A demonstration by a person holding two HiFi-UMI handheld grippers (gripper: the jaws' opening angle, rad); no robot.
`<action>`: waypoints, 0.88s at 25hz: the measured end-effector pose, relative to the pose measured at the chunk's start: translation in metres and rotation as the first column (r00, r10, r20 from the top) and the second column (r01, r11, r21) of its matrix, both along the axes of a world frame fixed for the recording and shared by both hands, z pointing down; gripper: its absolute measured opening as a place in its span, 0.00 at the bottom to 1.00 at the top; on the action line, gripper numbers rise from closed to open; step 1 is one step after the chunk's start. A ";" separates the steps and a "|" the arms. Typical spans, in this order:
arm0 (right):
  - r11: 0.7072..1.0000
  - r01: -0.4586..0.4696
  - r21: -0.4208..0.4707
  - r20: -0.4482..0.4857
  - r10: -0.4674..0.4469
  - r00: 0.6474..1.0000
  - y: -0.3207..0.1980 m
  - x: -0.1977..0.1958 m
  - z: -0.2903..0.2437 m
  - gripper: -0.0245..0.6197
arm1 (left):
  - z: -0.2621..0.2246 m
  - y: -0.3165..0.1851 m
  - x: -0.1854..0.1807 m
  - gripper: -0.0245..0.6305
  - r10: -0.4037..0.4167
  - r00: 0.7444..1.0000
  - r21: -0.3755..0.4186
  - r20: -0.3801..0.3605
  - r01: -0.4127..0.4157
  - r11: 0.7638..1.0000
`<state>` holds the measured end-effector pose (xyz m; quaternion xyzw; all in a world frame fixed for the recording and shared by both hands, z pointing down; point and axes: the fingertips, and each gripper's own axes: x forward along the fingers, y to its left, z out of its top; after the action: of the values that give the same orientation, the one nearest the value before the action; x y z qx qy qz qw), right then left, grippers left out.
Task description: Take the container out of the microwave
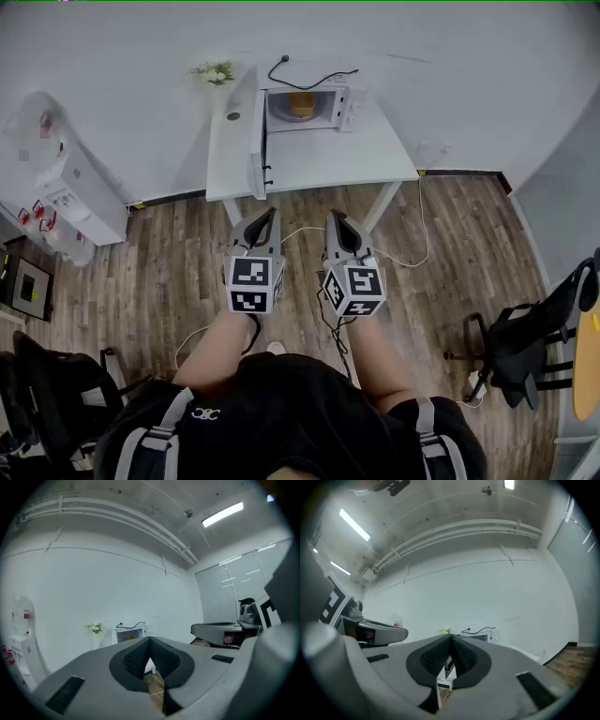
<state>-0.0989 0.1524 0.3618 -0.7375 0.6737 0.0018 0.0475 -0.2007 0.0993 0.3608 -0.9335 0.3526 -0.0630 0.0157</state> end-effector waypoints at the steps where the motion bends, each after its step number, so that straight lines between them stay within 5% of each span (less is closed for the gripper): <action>1: 1.000 -0.001 0.001 -0.003 0.001 1.000 0.002 -0.001 0.000 0.04 | 0.001 0.002 0.000 0.06 0.000 1.000 -0.002 0.002 0.000 1.000; 8: 1.000 -0.012 -0.002 -0.001 0.012 1.000 0.000 -0.001 0.003 0.05 | 0.007 -0.003 0.003 0.06 0.007 1.000 -0.001 0.018 -0.007 1.000; 15: 0.999 -0.050 0.000 0.003 0.050 0.999 -0.027 0.004 0.005 0.05 | 0.010 -0.025 0.012 0.06 0.029 0.997 0.093 0.065 -0.035 0.995; 22: 0.998 -0.070 -0.002 -0.005 0.070 0.998 -0.059 -0.005 0.011 0.05 | 0.015 -0.058 0.008 0.06 0.071 0.996 0.064 0.047 -0.074 0.995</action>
<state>-0.1043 0.0936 0.3732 -0.7606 0.6476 0.0044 0.0449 -0.1932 0.0413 0.3757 -0.9431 0.3199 -0.0716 0.0564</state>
